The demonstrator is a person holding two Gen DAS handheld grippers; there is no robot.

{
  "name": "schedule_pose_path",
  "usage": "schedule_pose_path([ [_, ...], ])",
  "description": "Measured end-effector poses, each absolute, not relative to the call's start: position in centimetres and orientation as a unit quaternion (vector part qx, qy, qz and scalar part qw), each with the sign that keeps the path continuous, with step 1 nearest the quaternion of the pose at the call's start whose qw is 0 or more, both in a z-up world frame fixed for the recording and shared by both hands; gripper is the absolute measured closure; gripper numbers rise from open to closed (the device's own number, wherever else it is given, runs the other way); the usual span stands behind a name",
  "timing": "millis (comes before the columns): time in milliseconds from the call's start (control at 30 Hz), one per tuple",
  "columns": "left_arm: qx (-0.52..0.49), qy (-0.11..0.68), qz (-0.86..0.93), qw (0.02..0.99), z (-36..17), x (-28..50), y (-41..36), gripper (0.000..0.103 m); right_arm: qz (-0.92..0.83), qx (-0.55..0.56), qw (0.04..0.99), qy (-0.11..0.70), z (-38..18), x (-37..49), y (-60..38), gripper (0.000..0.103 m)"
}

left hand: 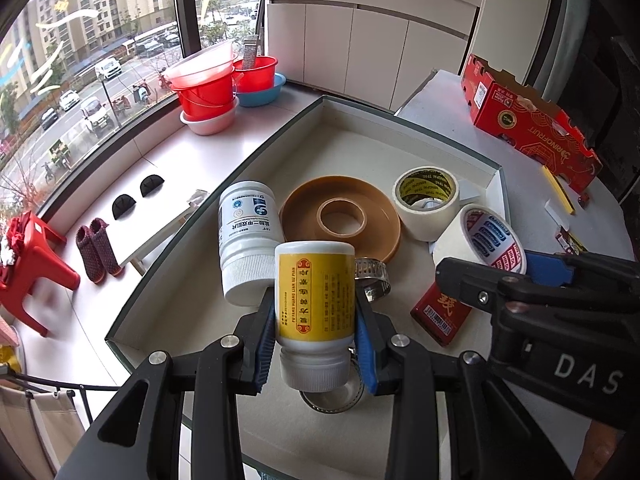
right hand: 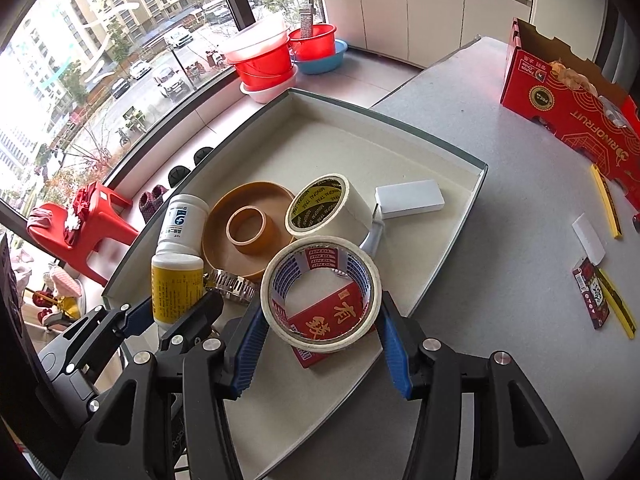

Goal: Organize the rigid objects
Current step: 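Lower the pill bottle into the tray and open the left gripper while the right releases the tape, then withdraw both grippers from the tray back over the table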

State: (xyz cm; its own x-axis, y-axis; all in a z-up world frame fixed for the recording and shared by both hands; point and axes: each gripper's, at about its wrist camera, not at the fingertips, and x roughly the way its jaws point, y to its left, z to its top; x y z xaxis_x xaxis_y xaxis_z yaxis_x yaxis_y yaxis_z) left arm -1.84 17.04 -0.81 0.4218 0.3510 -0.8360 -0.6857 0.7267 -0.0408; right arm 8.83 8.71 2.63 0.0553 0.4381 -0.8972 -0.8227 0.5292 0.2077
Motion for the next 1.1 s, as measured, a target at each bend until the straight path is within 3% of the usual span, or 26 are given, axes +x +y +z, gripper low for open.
schedule_pose_path([
  [67, -0.186, 0.44, 0.317, 0.819, -1.1, -1.7, 16.9, 0.057, 0.447, -0.185, 0.703, 0.521, 2.6, 8.9, 8.6, 0.049],
  [100, -0.186, 0.442, 0.318, 0.818, -1.3, -1.8, 16.9, 0.046, 0.446, -0.186, 0.704, 0.521, 2.5, 9.0, 8.6, 0.049],
  [200, -0.189, 0.438, 0.324, 0.817, -1.4, -2.0, 16.9, 0.026, 0.444, -0.187, 0.705, 0.52, 2.6, 9.0, 8.6, 0.049],
  [333, -0.192, 0.444, 0.322, 0.814, -1.5, -2.1, 17.0, 0.02, 0.442, -0.184, 0.703, 0.526, 2.5, 9.2, 8.5, 0.048],
  [367, -0.191, 0.448, 0.321, 0.812, -1.6, -2.0, 17.0, 0.018, 0.445, -0.181, 0.701, 0.527, 2.6, 9.3, 8.4, 0.044],
  [433, -0.187, 0.453, 0.324, 0.809, -1.7, -2.0, 17.0, 0.015, 0.458, -0.169, 0.698, 0.524, 3.0, 9.2, 8.3, 0.018],
  [500, -0.188, 0.454, 0.326, 0.808, -1.8, -2.0, 17.0, 0.002, 0.441, -0.18, 0.718, 0.508, 3.5, 9.0, 8.2, 0.003],
  [1100, -0.181, 0.458, 0.308, 0.814, -0.5, -3.1, 14.5, 0.0, 0.392, -0.139, 0.734, 0.537, 2.9, 11.3, 1.6, 0.003],
])
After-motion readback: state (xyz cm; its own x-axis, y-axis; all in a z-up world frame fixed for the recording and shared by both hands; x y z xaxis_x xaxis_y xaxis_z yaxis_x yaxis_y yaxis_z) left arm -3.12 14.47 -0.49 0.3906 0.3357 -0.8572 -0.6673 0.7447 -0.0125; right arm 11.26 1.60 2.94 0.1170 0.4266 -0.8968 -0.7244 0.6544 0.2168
